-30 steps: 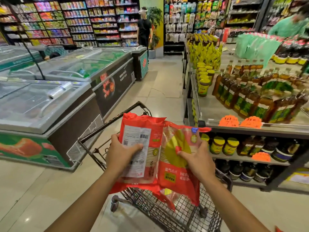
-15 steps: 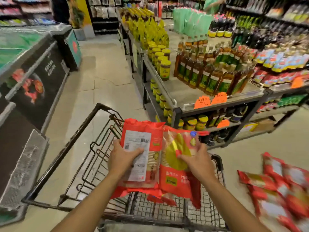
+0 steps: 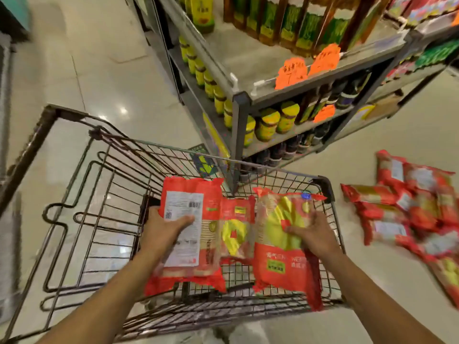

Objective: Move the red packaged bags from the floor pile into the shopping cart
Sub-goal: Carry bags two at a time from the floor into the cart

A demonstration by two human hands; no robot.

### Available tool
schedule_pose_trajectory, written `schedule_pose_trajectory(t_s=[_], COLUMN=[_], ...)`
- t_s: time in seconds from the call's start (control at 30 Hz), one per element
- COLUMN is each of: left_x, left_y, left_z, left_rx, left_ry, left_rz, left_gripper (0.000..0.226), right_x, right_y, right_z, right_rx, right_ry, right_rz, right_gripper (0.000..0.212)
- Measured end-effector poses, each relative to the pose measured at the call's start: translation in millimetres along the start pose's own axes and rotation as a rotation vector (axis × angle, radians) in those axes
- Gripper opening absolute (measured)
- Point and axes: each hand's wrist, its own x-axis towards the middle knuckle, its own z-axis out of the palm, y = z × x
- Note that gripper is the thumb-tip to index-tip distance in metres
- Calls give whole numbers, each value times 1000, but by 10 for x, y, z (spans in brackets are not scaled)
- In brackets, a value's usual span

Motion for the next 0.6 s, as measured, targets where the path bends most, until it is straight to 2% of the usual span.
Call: schedule_pose_trajectory(t_s=[0.17,0.2,0.3,0.33,0.43,0.53,0.6], left_x=[723,830,1119,1218,1445,1535,1509], left_y=[-502,-601,-810,-870,-1013,-1077,-1038], left_z=[375,451,669,734,891,1010,1070], left_rx=[122,143,165,160,128,115,161], left_ry=[-28,-34,-24,-25,-12,10,12], left_rz=[-68,-81,-88,-85,-108,-103,-42], left_gripper=[76,75,71,72,83,86,76], right_x=[781,915,1353,1465,1804,2072,2145], right_y=[513,594,847,887,1017,1148,1212], right_z=[405,486,669,718,803,847,866], right_rx=[42,43,60,61,77,63,62], right_ry=[-49,-74,-106,-113,-96,-54,-28], right_rz=[114,140,183,192,214,222,242], right_gripper=[67,74,117,116,85,77,75])
